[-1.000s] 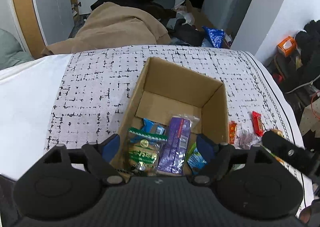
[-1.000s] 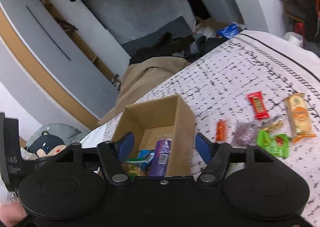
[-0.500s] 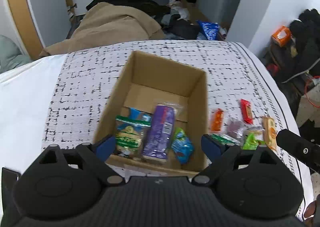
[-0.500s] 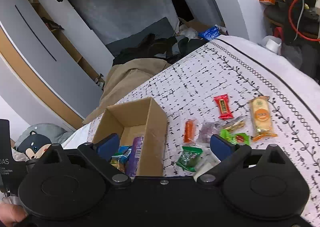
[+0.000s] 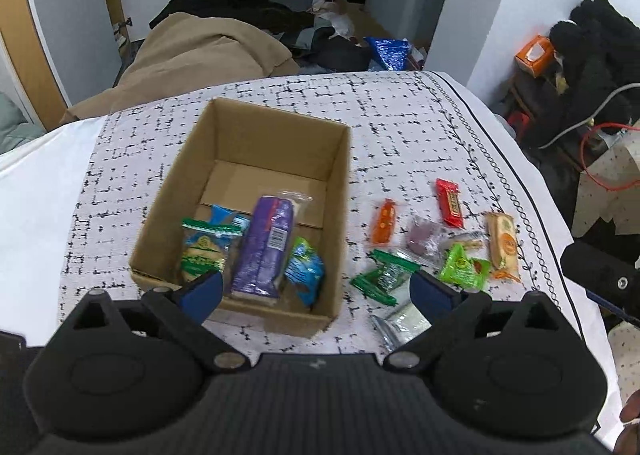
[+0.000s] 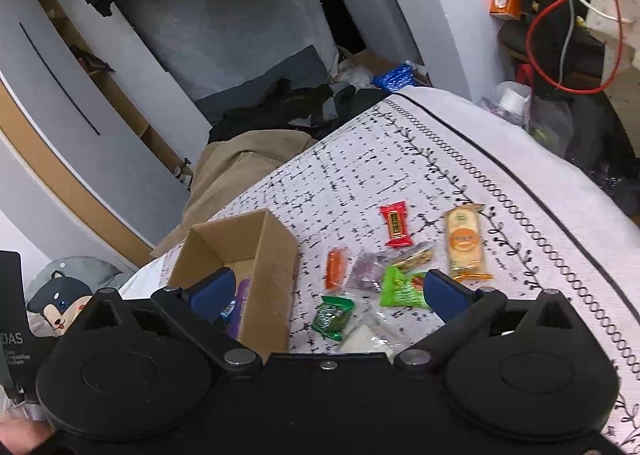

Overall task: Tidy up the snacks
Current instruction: 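Withdraw both tools from the box back over the snack pile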

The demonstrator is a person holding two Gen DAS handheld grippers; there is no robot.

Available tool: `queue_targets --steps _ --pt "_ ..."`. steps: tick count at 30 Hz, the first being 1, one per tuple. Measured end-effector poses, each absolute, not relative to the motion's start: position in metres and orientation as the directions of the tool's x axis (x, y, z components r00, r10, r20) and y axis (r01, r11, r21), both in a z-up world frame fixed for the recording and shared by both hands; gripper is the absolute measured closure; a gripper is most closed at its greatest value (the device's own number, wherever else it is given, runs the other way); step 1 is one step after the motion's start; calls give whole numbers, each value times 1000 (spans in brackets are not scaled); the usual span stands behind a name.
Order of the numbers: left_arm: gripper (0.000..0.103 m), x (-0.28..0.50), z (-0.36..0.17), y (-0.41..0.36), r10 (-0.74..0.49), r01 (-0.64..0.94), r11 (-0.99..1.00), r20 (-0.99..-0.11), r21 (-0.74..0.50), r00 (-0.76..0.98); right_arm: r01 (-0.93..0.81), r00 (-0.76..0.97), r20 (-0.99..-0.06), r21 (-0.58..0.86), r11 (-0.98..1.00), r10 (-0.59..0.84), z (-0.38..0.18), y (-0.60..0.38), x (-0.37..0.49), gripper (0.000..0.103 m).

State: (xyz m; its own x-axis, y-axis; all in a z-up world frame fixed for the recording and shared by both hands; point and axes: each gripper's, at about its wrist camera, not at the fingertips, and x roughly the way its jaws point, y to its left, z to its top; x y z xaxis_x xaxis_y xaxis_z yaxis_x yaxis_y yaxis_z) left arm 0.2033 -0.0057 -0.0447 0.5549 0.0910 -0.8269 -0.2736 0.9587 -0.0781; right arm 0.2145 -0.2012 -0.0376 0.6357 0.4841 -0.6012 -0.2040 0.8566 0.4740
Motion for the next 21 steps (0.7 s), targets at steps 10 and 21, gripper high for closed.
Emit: queue_targets --steps 10,21 --pt "3 202 -48 -35 80 -235 970 -824 -65 561 -185 627 -620 469 864 471 -40 -221 215 0" --pt "3 202 -63 -55 66 -234 970 -847 -70 527 -148 618 -635 485 862 463 -47 -240 214 0"
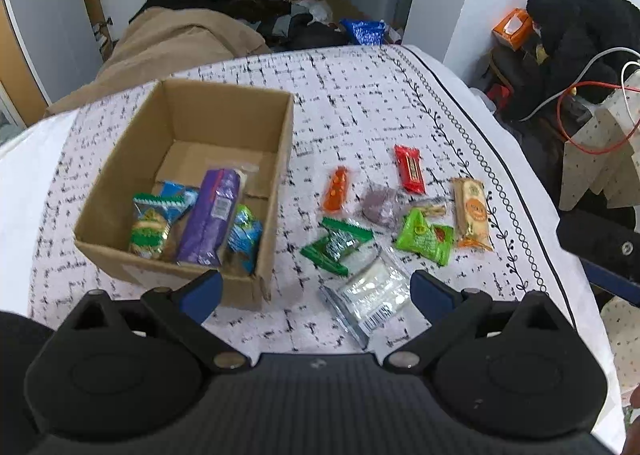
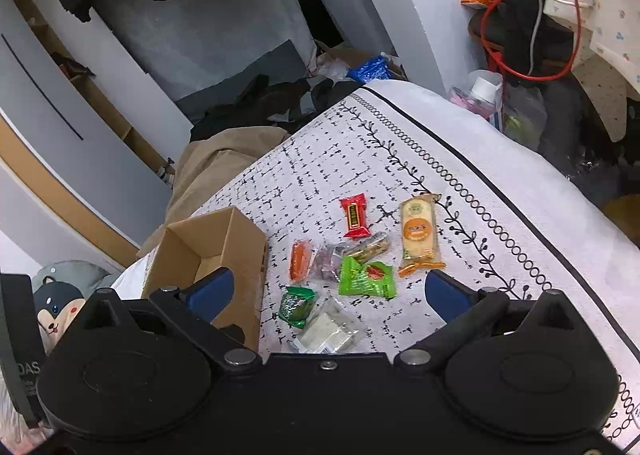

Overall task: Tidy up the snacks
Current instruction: 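Withdraw both tools from the box back over the snack pile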

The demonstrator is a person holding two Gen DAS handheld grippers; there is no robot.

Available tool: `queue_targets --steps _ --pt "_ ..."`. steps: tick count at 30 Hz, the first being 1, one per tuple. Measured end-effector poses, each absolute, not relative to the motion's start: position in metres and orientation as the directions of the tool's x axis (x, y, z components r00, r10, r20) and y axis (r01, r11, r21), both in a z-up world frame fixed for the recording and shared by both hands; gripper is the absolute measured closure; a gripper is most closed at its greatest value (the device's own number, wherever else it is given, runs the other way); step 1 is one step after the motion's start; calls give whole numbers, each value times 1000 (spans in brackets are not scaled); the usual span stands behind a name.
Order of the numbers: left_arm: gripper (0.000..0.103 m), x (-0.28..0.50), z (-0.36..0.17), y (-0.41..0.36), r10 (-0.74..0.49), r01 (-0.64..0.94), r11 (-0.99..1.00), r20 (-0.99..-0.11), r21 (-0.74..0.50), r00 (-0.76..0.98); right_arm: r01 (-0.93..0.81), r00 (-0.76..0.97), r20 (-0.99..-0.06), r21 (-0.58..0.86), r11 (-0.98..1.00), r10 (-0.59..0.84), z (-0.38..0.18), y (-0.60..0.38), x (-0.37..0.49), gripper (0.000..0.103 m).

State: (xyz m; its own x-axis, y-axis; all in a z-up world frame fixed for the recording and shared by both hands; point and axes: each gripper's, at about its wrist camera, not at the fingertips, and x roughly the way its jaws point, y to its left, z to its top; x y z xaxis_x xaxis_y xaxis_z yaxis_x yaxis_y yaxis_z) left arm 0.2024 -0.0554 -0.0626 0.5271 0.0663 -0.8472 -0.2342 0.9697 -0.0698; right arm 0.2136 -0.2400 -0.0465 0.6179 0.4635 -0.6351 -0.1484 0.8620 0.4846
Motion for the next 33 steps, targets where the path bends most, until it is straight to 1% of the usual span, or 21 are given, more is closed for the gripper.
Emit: queue_targets --steps 9,15,21,27,33 --pt "3 204 -72 -67 59 -244 966 -850 -82 523 -105 607 -650 504 857 457 -58 -250 218 0" --pt "4 209 -84 -76 29 -227 968 -846 -110 532 -64 606 -661 513 856 442 -69 -257 223 1" --pt "6 217 -102 -87 -2 -201 972 -855 -125 519 -17 594 -675 533 846 438 -82 -261 232 8" --pt "6 228 -123 -88 -23 -198 971 -875 -136 484 -8 577 -692 526 850 433 -89 -257 238 8" --pt "6 237 -141 -85 -46 -240 956 -892 -171 450 6 552 -711 525 851 435 -100 -251 248 8"
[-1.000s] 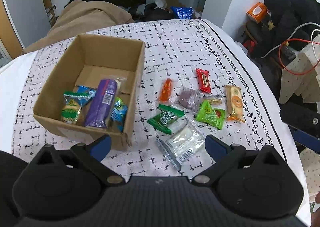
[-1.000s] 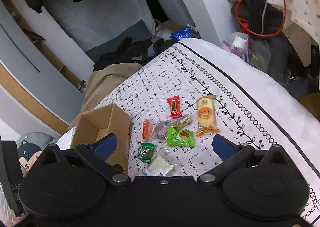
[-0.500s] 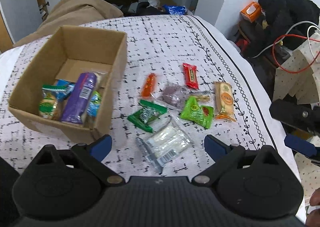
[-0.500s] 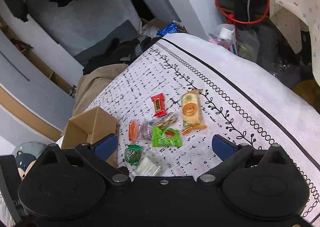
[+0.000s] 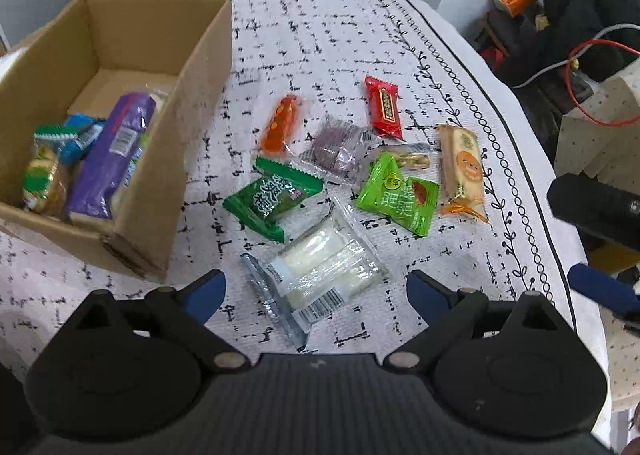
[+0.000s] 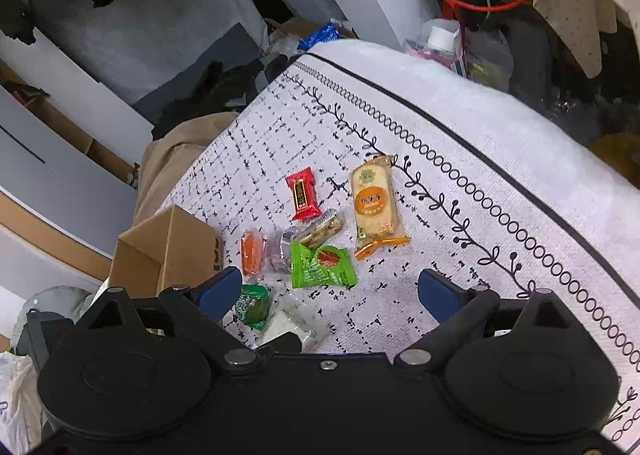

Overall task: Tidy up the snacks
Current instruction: 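Withdraw both tools from the box back over the snack pile, then lower the left tool onto the clear white pack while the right tool reaches the green pack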

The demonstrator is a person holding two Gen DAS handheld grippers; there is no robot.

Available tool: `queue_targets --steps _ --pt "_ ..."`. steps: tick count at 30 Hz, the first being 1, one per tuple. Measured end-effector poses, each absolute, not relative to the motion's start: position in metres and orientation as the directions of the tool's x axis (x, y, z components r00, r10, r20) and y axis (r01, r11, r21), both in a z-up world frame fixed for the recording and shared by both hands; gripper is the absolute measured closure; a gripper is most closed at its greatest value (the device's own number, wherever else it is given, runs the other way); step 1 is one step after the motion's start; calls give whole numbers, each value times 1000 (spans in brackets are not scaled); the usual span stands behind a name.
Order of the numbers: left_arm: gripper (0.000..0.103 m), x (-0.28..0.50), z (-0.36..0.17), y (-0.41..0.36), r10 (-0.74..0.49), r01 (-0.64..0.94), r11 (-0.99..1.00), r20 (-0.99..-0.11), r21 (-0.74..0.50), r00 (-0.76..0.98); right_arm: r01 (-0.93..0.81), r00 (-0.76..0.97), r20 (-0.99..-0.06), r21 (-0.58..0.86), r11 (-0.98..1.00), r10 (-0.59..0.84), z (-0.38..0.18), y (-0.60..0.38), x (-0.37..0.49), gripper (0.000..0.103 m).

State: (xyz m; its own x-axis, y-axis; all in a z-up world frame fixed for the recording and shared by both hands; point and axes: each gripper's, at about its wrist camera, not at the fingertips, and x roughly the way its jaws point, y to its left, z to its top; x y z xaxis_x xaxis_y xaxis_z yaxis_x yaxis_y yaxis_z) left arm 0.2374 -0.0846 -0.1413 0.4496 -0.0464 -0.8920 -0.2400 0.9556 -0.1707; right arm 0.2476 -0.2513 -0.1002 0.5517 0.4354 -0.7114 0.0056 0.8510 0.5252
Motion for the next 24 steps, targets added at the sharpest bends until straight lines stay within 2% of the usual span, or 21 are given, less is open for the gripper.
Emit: queue_targets --steps 8,17,20,21,22,24 --pt "6 248 -166 -88 -61 -291 937 -910 -194 411 45 524 -723 551 834 450 -117 -247 261 13" --pt "7 249 -178 -82 -19 -325 930 -903 -174 429 63 504 -713 594 802 488 -135 -239 277 18" --pt "17 248 -177 -80 -9 -336 926 -898 -174 439 53 485 -722 587 808 493 -141 -230 281 22" --pt "26 247 -176 -80 -11 -336 925 -897 -177 442 48 480 -725 585 810 495 -143 -228 282 23" --pt "30 247 -175 -79 -18 -336 923 -896 -185 444 45 476 -727 583 812 495 -145 -226 283 24" --pt "32 247 -173 -77 -31 -342 918 -897 -200 441 38 472 -728 579 814 496 -148 -222 285 25"
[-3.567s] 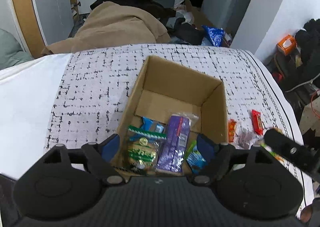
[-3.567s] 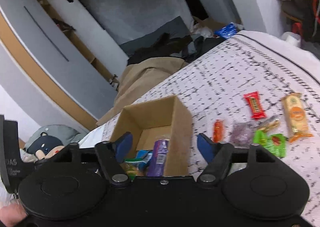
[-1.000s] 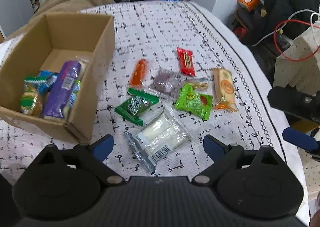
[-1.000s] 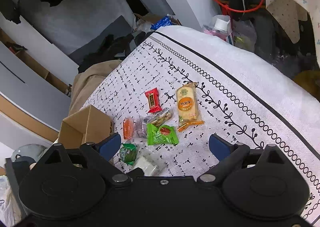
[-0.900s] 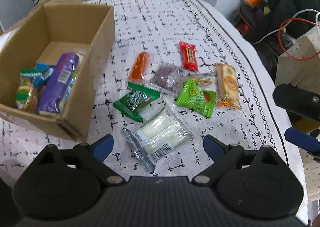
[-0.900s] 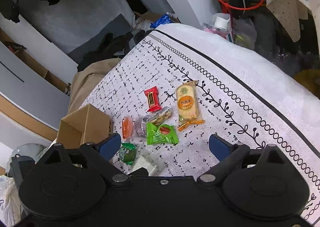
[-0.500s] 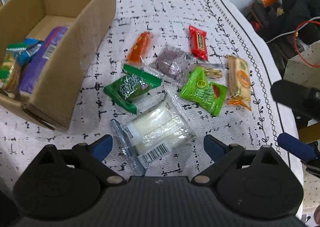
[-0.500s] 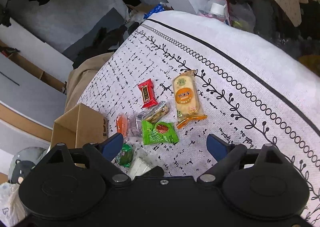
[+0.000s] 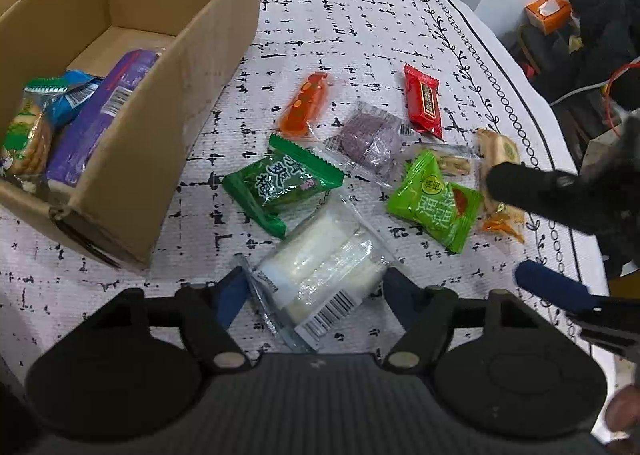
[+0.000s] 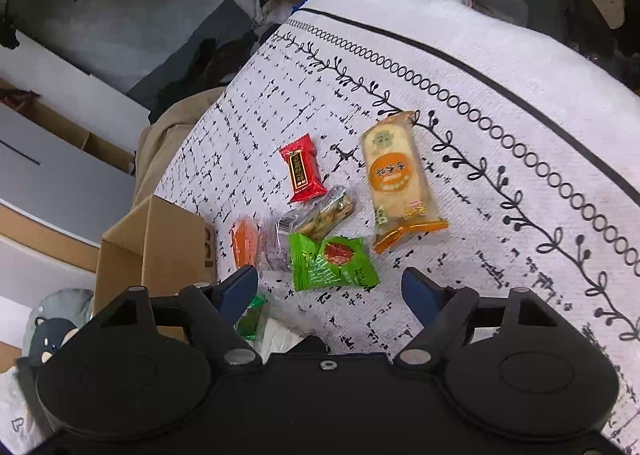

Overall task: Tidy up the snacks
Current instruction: 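Lower the left tool onto the clear white pack while the right tool reaches the green pack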

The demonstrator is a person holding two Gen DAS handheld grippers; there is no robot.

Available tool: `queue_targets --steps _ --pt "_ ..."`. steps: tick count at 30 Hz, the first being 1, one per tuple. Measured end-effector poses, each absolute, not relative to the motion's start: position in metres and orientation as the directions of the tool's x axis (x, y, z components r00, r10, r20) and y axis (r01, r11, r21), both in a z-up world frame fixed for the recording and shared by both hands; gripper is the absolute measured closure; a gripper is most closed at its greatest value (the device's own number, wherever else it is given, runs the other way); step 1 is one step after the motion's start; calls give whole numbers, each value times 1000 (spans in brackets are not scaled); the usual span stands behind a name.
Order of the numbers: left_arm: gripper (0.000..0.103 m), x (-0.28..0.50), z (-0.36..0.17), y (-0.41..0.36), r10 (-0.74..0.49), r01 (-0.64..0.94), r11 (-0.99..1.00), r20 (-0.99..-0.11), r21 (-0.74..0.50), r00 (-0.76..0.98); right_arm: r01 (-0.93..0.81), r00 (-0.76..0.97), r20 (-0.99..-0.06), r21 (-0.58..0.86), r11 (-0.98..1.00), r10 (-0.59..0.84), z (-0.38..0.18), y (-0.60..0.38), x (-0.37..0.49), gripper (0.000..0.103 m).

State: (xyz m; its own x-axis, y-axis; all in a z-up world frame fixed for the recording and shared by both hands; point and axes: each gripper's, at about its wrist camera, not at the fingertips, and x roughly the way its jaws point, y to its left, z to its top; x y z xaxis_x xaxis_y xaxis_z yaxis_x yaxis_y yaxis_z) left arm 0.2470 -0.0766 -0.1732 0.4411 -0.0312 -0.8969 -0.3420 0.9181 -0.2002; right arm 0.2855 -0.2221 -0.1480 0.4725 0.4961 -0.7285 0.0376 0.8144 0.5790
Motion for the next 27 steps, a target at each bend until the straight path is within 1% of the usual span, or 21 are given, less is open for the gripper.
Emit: queue_targets --steps 3,8,11,14,17,19,20,21,22,23,24,26,27 --pt "36 248 -171 -73 -56 -343 912 -897 -224 437 31 468 -731 575 817 497 -153 -216 289 25" --pt "37 250 -168 -64 -86 -367 893 -901 -259 425 16 464 -735 565 825 495 -160 -207 295 25" --pt "37 251 -163 -58 -96 -377 885 -901 -272 424 3 462 -737 558 830 494 -164 -202 299 29" --pt "37 253 -156 -55 -107 -377 881 -896 -287 431 -2 454 -742 552 834 492 -169 -198 301 35" --pt "37 254 -149 -52 -106 -374 880 -890 -292 443 -11 459 -747 537 844 481 -172 -196 302 45" --pt "37 255 -145 -51 -106 -374 880 -888 -294 447 -10 462 -748 533 846 476 -171 -197 302 65" --pt "37 255 -144 -51 -105 -375 880 -888 -293 448 -7 462 -741 546 838 487 -171 -199 303 68" --pt "37 254 -142 -50 -104 -375 879 -886 -294 451 -11 467 -729 560 828 500 -170 -201 302 82" --pt "37 254 -140 -50 -105 -374 879 -885 -296 454 -20 467 -723 567 824 509 -169 -201 301 88" --pt "37 253 -138 -50 -104 -374 879 -884 -297 456 -27 471 -718 568 823 512 -166 -201 300 90" --pt "37 252 -136 -50 -103 -372 880 -882 -296 459 -35 475 -717 565 825 511 -163 -201 299 96" --pt "37 251 -132 -51 -99 -369 882 -881 -294 463 -50 471 -715 563 825 517 -162 -199 297 99" --pt "37 250 -131 -51 -98 -368 883 -880 -292 465 -55 470 -712 566 822 522 -161 -199 296 103"
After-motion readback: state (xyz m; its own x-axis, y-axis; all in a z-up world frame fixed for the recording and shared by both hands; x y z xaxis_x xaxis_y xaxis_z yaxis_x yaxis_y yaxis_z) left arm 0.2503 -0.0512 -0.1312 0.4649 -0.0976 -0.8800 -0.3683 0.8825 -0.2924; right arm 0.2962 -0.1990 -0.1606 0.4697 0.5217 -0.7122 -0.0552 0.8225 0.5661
